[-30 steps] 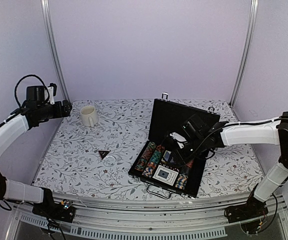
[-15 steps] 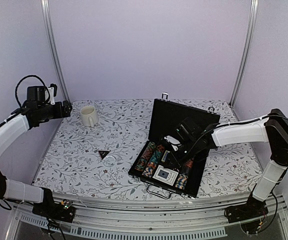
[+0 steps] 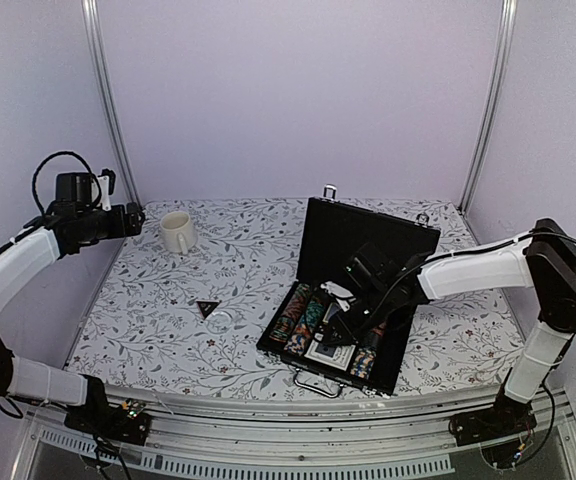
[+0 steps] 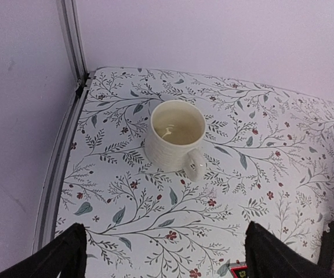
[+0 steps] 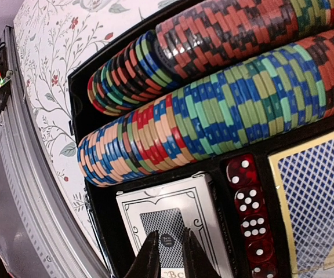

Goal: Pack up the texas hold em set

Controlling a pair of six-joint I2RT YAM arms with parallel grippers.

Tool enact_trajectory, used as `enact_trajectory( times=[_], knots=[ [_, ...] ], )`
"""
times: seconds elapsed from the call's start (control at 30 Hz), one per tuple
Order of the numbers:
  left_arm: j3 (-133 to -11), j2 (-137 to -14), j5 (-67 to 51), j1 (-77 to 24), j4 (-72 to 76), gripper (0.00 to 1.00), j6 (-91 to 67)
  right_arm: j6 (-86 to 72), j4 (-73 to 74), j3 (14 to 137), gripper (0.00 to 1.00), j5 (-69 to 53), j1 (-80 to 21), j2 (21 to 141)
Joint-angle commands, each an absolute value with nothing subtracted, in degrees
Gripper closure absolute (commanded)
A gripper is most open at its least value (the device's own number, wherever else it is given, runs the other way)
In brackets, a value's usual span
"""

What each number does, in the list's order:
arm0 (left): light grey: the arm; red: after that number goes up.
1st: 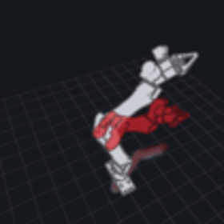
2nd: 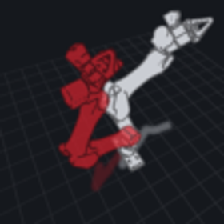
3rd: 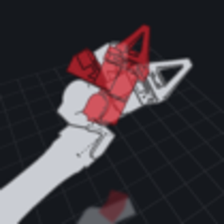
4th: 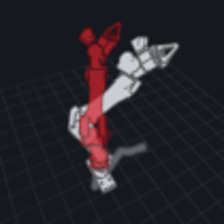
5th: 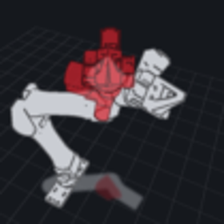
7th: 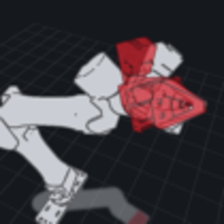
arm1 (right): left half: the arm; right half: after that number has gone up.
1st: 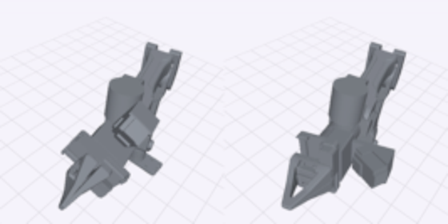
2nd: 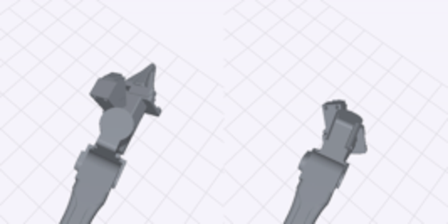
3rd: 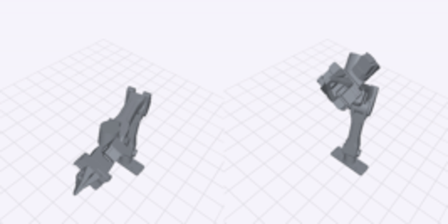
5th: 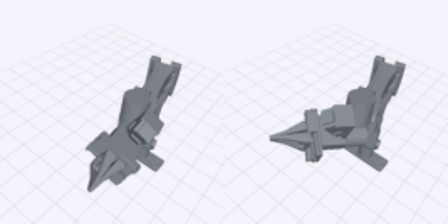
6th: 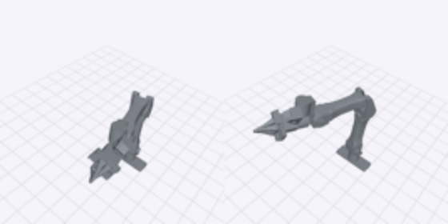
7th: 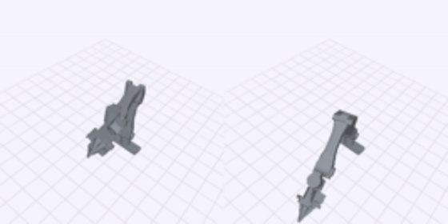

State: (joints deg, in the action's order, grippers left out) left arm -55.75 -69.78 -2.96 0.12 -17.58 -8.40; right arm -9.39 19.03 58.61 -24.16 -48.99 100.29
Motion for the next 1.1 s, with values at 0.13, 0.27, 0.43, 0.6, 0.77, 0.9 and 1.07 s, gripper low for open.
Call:
enact_trajectory(
  times=[0.13, 0.27, 0.43, 0.6, 0.77, 0.9, 1.07],
  knots=[
    [-55.8, -70.2, -2.5, -0.5, -17.8, 0.05, -8.5, -10.3, 18.7, 57.5, 0.85, -22.4, -50.3, 99.4],
    [-55.7, -70.2, -2.1, -0.7, -17.8, 0.05, -8.5, -10.4, 19.2, 58.4, 0.82, -21.4, -50.3, 97.9],
    [-55.5, -70.4, -1.5, -1.5, -17.8, 0.05, -8.4, -12.0, 18.4, 58.4, 0.76, -16.3, -51.0, 94.3],
    [-55.4, -71.1, 0.1, -3.4, -18.1, 0.05, -7.9, -14.5, 16.1, 57.1, 0.61, -11.1, -51.1, 87.6],
    [-55.5, -71.5, 2.3, -5.3, -18.6, 0.06, -7.5, -18.3, 15.6, 59.3, 0.43, 1.2, -53.9, 86.0],
    [-55.3, -71.3, 4.6, -6.5, -18.7, 0.05, -7.3, -20.5, 12.1, 62.3, 0.29, 6.5, -59.0, 89.4],
    [-55.3, -71.7, 6.1, -9.0, -18.9, 0.06, -7.2, -19.2, 7.7, 68.9, 0.14, 5.2, -63.9, 98.9]
  ],
)
